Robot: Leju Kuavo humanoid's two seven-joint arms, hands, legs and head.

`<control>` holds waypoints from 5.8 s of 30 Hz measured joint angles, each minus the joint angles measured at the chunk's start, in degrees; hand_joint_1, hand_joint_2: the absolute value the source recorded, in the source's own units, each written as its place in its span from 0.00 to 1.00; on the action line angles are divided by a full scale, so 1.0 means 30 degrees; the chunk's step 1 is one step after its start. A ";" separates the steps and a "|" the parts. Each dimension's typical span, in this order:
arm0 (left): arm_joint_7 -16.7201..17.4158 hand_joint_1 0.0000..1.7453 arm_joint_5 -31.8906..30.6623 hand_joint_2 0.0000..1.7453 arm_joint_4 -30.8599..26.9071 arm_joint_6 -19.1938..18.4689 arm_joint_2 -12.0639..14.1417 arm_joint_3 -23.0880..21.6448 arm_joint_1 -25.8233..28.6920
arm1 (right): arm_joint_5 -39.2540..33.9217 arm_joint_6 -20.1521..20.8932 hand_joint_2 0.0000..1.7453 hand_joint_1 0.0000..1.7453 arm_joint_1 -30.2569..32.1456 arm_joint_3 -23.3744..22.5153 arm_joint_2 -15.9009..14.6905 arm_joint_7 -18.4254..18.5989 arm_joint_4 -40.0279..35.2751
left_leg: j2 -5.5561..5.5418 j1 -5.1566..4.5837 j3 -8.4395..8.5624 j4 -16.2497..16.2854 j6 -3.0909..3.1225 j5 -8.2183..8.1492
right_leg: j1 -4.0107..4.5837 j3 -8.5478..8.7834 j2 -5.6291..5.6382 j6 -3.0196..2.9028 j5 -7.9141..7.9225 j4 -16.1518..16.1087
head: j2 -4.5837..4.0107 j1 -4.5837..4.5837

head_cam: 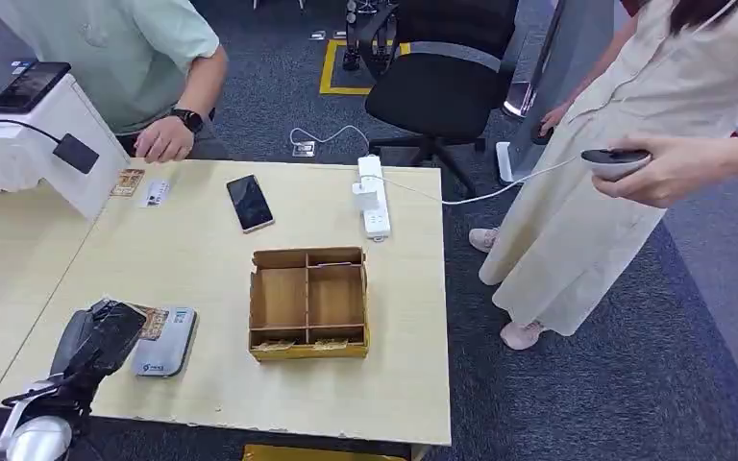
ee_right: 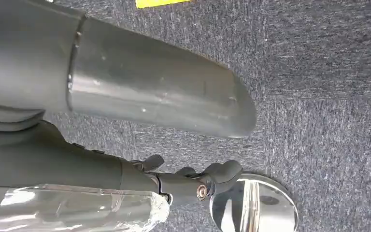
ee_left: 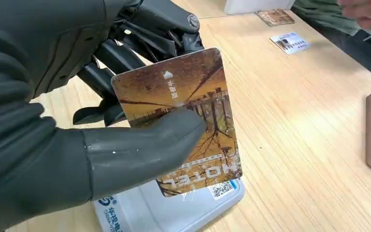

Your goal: Pass the card to the sensor for recognition and then transmit it.

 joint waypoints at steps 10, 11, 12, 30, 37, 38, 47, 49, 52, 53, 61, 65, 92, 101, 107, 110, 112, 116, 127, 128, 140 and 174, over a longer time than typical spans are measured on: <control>0.0576 1.00 -0.0489 1.00 0.0736 0.0051 0.0007 -0.0095 -0.0514 | 0.0051 -0.0189 0.00 0.00 -0.0051 0.0007 -0.0044 -0.0117 0.0131 | 0.0001 -0.0001 0.0000 0.0000 0.0003 -0.0003 | 0.0000 -0.0002 0.0001 0.0000 -0.0001 -0.0001 | 0.0000 -0.0001; 0.0795 1.00 -0.0649 1.00 0.0918 0.0073 0.0007 -0.0161 -0.0661 | 0.0051 -0.0197 0.00 0.00 -0.0077 0.0007 -0.0051 -0.0117 0.0153 | 0.0001 -0.0001 0.0000 0.0000 0.0003 -0.0002 | 0.0000 0.0000 0.0000 0.0000 0.0000 -0.0001 | 0.0000 0.0000; 0.0823 1.00 -0.0729 1.00 0.1099 0.0087 0.0015 -0.0190 -0.0735 | 0.0051 -0.0204 0.00 0.00 -0.0106 0.0007 -0.0058 -0.0117 0.0175 | 0.0002 0.0000 0.0002 0.0000 0.0002 -0.0002 | 0.0000 0.0001 0.0002 -0.0001 0.0000 0.0000 | 0.0000 0.0000; 0.1836 1.00 -0.1835 1.00 0.3708 -0.0139 0.0109 -0.0503 -0.1513 | 0.0000 -0.0313 0.00 0.00 -0.0323 0.0197 -0.0270 -0.0117 0.0641 | 0.0003 -0.0002 0.0009 0.0000 0.0004 -0.0005 | -0.0001 0.0010 0.0001 -0.0003 -0.0003 0.0000 | 0.0000 -0.0007; 0.2230 1.00 -0.2711 1.00 0.4255 -0.0124 0.0109 -0.0503 -0.1685 | -0.0233 -0.0393 0.00 0.00 -0.0348 0.0321 -0.0328 -0.0124 0.0736 | 0.0003 -0.0002 0.0014 0.0000 0.0004 -0.0005 | -0.0001 0.0014 0.0001 -0.0003 -0.0003 0.0002 | 0.0000 0.0000; 0.2303 1.00 -0.2864 1.00 0.4342 -0.0065 0.0109 -0.0503 -0.1699 | -0.0255 -0.0415 0.00 0.00 -0.0351 0.0321 -0.0328 -0.0124 0.0736 | 0.0003 -0.0001 0.0014 0.0000 0.0004 -0.0006 | -0.0001 0.0013 0.0002 -0.0004 -0.0003 0.0002 | 0.0000 0.0000; 0.2571 1.00 -0.4282 1.00 0.4887 0.0167 0.0073 -0.0793 -0.1932 | -0.0532 -0.0525 0.00 0.00 -0.0365 0.0328 -0.0342 -0.0146 0.0743 | 0.0002 -0.0003 0.0020 -0.0001 0.0003 -0.0006 | -0.0001 0.0020 0.0000 -0.0004 -0.0003 0.0001 | 0.0000 0.0000; 0.2703 1.00 -0.4532 1.00 0.5078 0.0175 0.0022 -0.0918 -0.1996 | -0.0561 -0.0532 0.00 0.00 -0.0369 0.0335 -0.0350 -0.0146 0.0736 | 0.0002 -0.0004 0.0029 -0.0001 0.0003 -0.0006 | -0.0002 0.0027 0.0000 -0.0004 -0.0003 0.0002 | 0.0000 -0.0007; 0.2740 1.00 -0.4816 1.00 0.5326 0.0197 -0.0065 -0.1049 -0.2230 | -0.0605 -0.0539 0.00 0.00 -0.0432 0.0350 -0.0357 -0.0138 0.0736 | -0.0018 -0.0006 0.0039 -0.0002 0.0004 -0.0006 | -0.0004 0.0045 -0.0027 -0.0004 -0.0004 0.0001 | 0.0007 -0.0007; 0.2739 1.00 -0.4860 1.00 0.5398 0.0197 -0.0095 -0.1092 -0.2318 | -0.0605 -0.0532 0.00 0.00 -0.0485 0.0350 -0.0364 -0.0131 0.0736 | -0.0023 -0.0007 0.0043 -0.0003 0.0004 -0.0006 | -0.0004 0.0051 -0.0033 -0.0004 -0.0004 0.0001 | 0.0000 0.0000; 0.2739 1.00 -0.4947 1.00 0.5617 0.0211 -0.0270 -0.1362 -0.2581 | -0.0627 -0.0532 0.00 0.00 -0.0649 0.0372 -0.0393 -0.0109 0.0729 | -0.0028 -0.0007 0.0093 -0.0006 0.0004 -0.0005 | -0.0004 0.0104 -0.0041 -0.0005 -0.0005 0.0002 | 0.0000 0.0000; 0.2367 1.00 -0.3981 1.00 0.5436 0.0123 -0.0269 -0.1377 -0.2485 | -0.0955 -0.0532 0.00 0.00 -0.0632 0.0415 -0.0437 -0.0102 0.0707 | -0.0027 -0.0004 0.0097 -0.0006 0.0003 -0.0003 | -0.0002 0.0105 -0.0040 -0.0005 -0.0004 0.0003 | 0.0000 -0.0007; -0.1224 1.00 -0.3743 1.00 -0.0022 0.5119 -0.0073 -0.0947 -0.3157 | -0.1202 0.0001 0.00 0.00 -0.0159 0.0451 -0.0408 -0.0015 -0.0219 | -0.0028 0.0000 0.0069 0.0001 -0.0012 -0.0017 | 0.0001 0.0067 -0.0034 -0.0015 -0.0022 0.0003 | 0.0000 -0.0007; -0.1304 1.00 -0.5648 1.00 0.0736 0.6594 -0.0473 -0.1457 -0.5724 | -0.0845 -0.0167 0.00 0.00 -0.0222 0.0729 -0.0342 0.0087 -0.0204 | -0.0017 -0.0002 0.0067 0.0006 -0.0013 -0.0018 | 0.0000 0.0052 -0.0005 -0.0018 -0.0019 0.0002 | 0.0000 0.0000; -0.0670 1.00 -0.7578 1.00 0.2857 0.7505 -0.0627 -0.2164 -0.7522 | -0.0517 -0.0342 0.00 0.00 -0.0386 0.1101 -0.0335 0.0291 -0.0058 | -0.0020 -0.0002 0.0059 0.0008 -0.0013 -0.0018 | 0.0000 0.0048 -0.0008 -0.0021 -0.0016 0.0002 | 0.0000 0.0000; -0.0612 1.00 -0.8234 1.00 0.3870 0.7942 -0.0743 -0.2492 -0.8232 | -0.0481 -0.0401 0.00 0.00 -0.0391 0.1283 -0.0335 0.0328 0.0073 | -0.0012 -0.0002 0.0060 0.0010 -0.0013 -0.0017 | 0.0000 0.0044 0.0000 -0.0021 -0.0015 0.0002 | 0.0000 0.0000; -0.0385 1.00 -0.8839 1.00 0.4657 0.8409 -0.0809 -0.2689 -0.8812 | -0.0444 -0.0532 0.00 0.00 -0.0420 0.1406 -0.0335 0.0459 0.0175 | -0.0014 -0.0002 0.0057 0.0011 -0.0013 -0.0017 | 0.0000 0.0042 -0.0005 -0.0021 -0.0015 0.0002 | 0.0000 0.0000; 0.0066 1.00 -0.9888 1.00 0.6471 0.9546 -0.1079 -0.2958 -1.0113 | -0.0408 -0.0670 0.00 0.00 -0.0491 0.1603 -0.0335 0.0627 0.0416 | -0.0015 -0.0002 0.0056 0.0012 -0.0013 -0.0017 | 0.0000 0.0042 0.0001 -0.0022 -0.0015 0.0003 | 0.0000 0.0000; 0.0415 1.00 -1.0608 1.00 0.8306 1.0870 -0.1588 -0.3060 -1.1582 | -0.0554 -0.0670 0.00 0.00 -0.0676 0.1975 -0.0335 0.0904 0.0619 | -0.0006 -0.0003 0.0056 0.0014 -0.0013 -0.0018 | -0.0001 0.0043 0.0006 -0.0021 -0.0014 0.0003 | 0.0000 0.0000; 0.0415 1.00 -1.0608 1.00 0.8306 1.0870 -0.1588 -0.3060 -1.1582 | -0.0554 -0.0670 0.00 0.00 -0.0676 0.1975 -0.0335 0.0904 0.0619 | -0.0006 -0.0003 0.0056 0.0014 -0.0013 -0.0018 | -0.0001 0.0043 0.0006 -0.0021 -0.0014 0.0003 | 0.0000 0.0000; -0.0503 0.00 -0.9842 1.00 0.9209 1.1745 -0.2186 -0.3264 -1.2115 | -0.0976 -0.0976 0.00 0.00 -0.0642 0.2375 -0.0335 0.0889 0.0801 | 0.0000 -0.0003 0.0054 0.0014 -0.0013 -0.0019 | -0.0001 0.0039 0.0015 -0.0021 -0.0015 0.0002 | 0.0000 -0.0007; -0.1464 0.00 -0.8772 1.00 0.7751 1.2211 -0.0888 -0.3271 -1.1432 | -0.1435 -0.1005 0.00 0.00 -0.0607 0.2863 -0.0335 0.0896 0.0918 | -0.0004 0.0000 0.0034 0.0008 -0.0013 -0.0019 | 0.0000 0.0040 0.0010 -0.0023 -0.0017 0.0009 | 0.0000 0.0000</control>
